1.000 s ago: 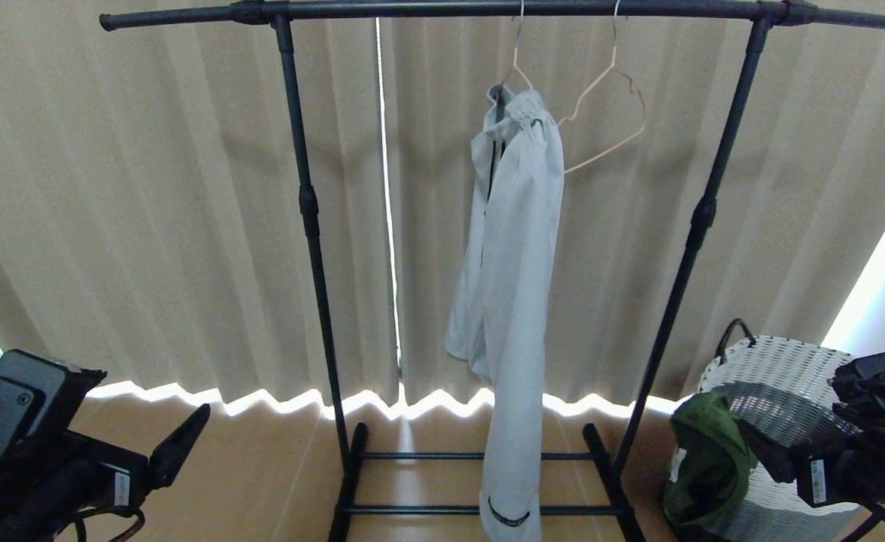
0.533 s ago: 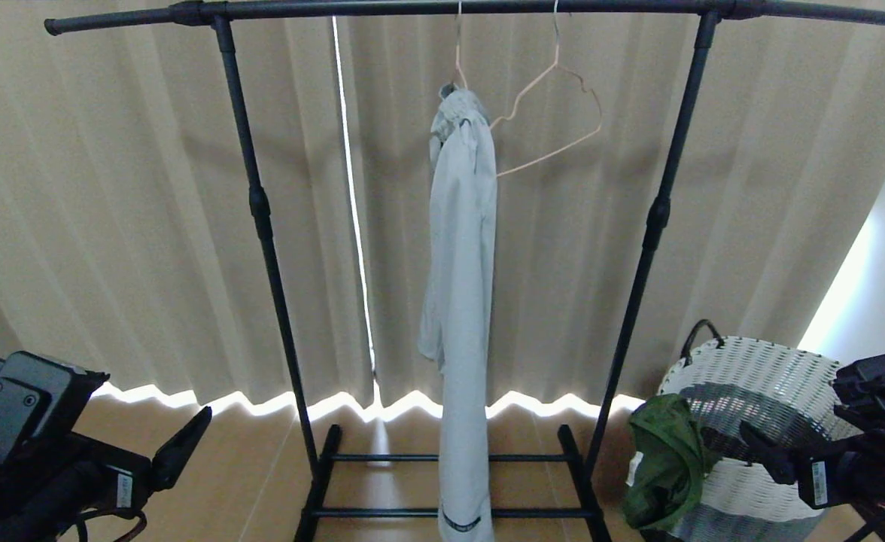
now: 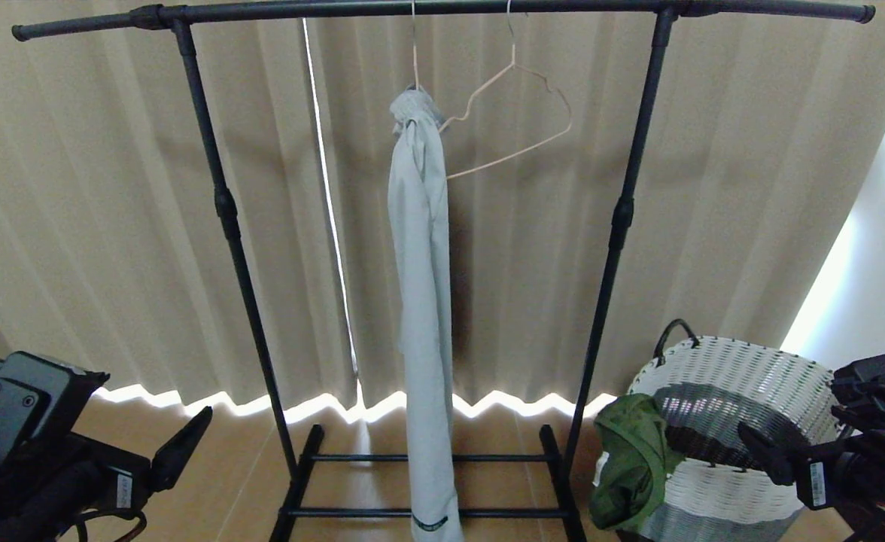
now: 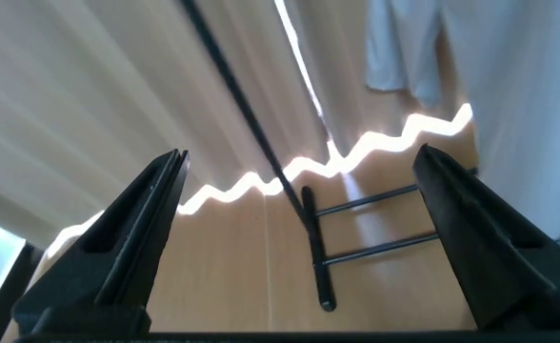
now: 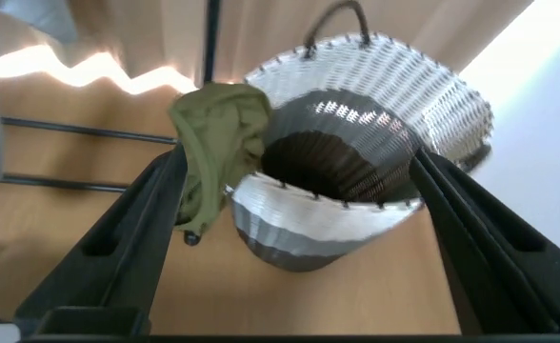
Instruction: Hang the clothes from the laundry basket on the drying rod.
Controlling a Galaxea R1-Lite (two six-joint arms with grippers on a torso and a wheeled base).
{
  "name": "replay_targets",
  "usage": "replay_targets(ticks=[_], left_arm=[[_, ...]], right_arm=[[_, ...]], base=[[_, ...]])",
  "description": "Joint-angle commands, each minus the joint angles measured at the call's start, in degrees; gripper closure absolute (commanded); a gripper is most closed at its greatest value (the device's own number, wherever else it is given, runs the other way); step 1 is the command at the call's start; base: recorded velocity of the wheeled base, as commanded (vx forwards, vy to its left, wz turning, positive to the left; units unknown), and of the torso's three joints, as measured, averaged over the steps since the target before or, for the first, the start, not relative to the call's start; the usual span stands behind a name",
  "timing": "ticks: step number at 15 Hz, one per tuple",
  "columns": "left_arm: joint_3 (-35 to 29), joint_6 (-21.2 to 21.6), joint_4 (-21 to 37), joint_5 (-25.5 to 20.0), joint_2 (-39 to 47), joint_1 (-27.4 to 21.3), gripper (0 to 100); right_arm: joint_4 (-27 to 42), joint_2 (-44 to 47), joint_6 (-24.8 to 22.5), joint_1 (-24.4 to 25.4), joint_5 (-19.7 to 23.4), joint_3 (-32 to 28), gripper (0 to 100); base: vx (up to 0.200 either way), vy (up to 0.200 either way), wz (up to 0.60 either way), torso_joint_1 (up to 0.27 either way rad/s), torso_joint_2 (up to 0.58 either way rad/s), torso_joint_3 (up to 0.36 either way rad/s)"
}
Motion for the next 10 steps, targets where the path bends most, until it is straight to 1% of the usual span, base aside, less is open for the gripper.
replay_targets(ticks=[1,2,9,10], left_arm=[[-0.1,-0.1,0.0,0.0,0.2,0.0,0],[-0.1,-0.1,0.0,0.0,0.4,-0.1,0],[-0.2,-0.1,0.0,-0.1,-0.3,-0.2,0],[-0.2,-0.1,0.0,-0.1,-0.4,-0.3,0]], right_arm=[[-0.1,0.1,0.0,0.0,0.0,0.0,0],[-0.1,0.0,0.0,0.0,0.0,0.1,0],[-0.1,-0.3,-0.2,0.5,-0.3,2.2,0],[0.0,-0.3,-1.8,0.4,-0.4,2.2,0]], base=[[0.0,0.0,0.0,0.0,0.0,0.0],[0.0,0.0,0.0,0.0,0.0,0.0],[0.2,0.0,0.0,0.003,0.01,0.004],[0.2,0.0,0.0,0.002,0.0,0.002]])
